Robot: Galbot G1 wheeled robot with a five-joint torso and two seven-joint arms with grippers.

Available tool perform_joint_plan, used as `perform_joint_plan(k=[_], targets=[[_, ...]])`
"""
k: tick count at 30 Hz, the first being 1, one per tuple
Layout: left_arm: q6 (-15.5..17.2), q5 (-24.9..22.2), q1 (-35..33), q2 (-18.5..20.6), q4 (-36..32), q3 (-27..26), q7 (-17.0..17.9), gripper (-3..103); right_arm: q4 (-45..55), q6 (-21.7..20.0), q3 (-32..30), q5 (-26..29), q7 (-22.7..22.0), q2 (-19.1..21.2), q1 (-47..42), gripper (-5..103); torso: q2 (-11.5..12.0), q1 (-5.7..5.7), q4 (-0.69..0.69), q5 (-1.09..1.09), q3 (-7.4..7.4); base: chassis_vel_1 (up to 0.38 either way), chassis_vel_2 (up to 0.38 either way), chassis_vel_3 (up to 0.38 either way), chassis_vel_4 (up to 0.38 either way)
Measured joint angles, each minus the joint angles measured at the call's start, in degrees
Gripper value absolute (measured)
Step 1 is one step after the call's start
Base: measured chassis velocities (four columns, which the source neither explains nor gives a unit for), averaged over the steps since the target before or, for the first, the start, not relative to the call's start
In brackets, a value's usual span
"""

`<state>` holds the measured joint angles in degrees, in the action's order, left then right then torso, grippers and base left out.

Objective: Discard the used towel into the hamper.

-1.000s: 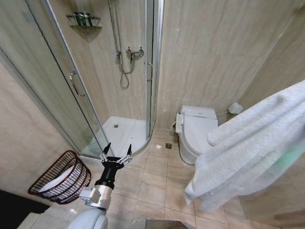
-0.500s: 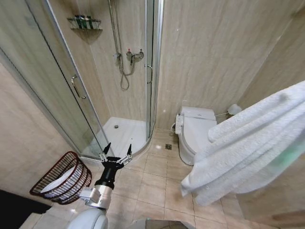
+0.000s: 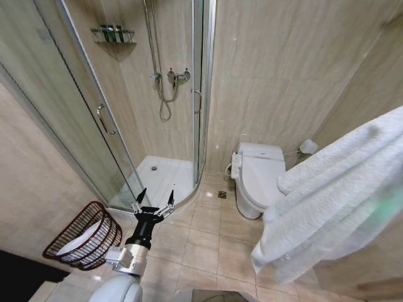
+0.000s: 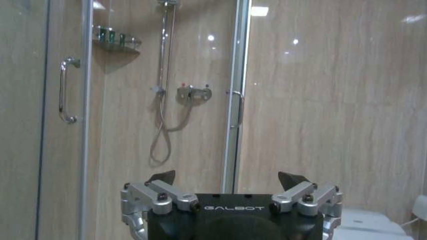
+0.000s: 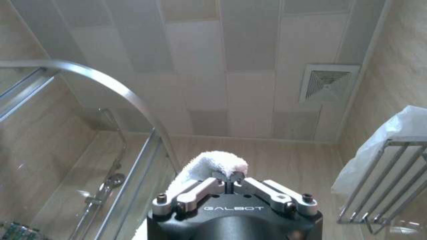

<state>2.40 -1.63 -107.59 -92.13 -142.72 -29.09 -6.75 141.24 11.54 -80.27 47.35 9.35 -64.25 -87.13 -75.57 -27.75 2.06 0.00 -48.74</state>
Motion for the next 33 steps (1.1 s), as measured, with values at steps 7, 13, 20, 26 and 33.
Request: perform_joint_plan(k=[7, 13, 20, 26, 33], targets=[[0.0, 0.0, 0.0, 0.0, 0.0, 0.0, 0.0, 100, 0.3, 0.0, 0.8, -0.4, 0.5, -0.5, -0.2, 2, -2.1, -0.93, 0.00, 0.00, -1.15, 0.000, 0.000, 0.000, 0.000], [0.0, 0.0, 0.0, 0.0, 0.0, 0.0, 0.0, 100, 0.3, 0.0, 0.9, -0.5, 0.5, -0.4, -0.1, 2, -4.1, -1.89, 0.01, 0.00, -2.25, 0.000, 0.000, 0.000, 0.000], [0.0, 0.0, 0.0, 0.0, 0.0, 0.0, 0.0, 100, 0.3, 0.1, 0.9, -0.5, 0.5, -0.5, -0.2, 2, -4.5, -2.06, 0.00, 0.00, -2.41, 0.000, 0.000, 0.000, 0.000], [0.0, 0.0, 0.0, 0.0, 0.0, 0.0, 0.0, 100, 0.6, 0.2, 0.8, 0.0, 0.3, -0.4, -0.3, 2, -4.3, -2.01, 0.00, 0.00, -2.32, 0.000, 0.000, 0.000, 0.000], [0.0, 0.0, 0.0, 0.0, 0.0, 0.0, 0.0, 100, 1.2, 0.3, 0.8, 1.6, -0.3, 0.0, 0.2, 2, -4.1, -1.89, 0.00, 0.00, -2.19, 0.000, 0.000, 0.000, 0.000]])
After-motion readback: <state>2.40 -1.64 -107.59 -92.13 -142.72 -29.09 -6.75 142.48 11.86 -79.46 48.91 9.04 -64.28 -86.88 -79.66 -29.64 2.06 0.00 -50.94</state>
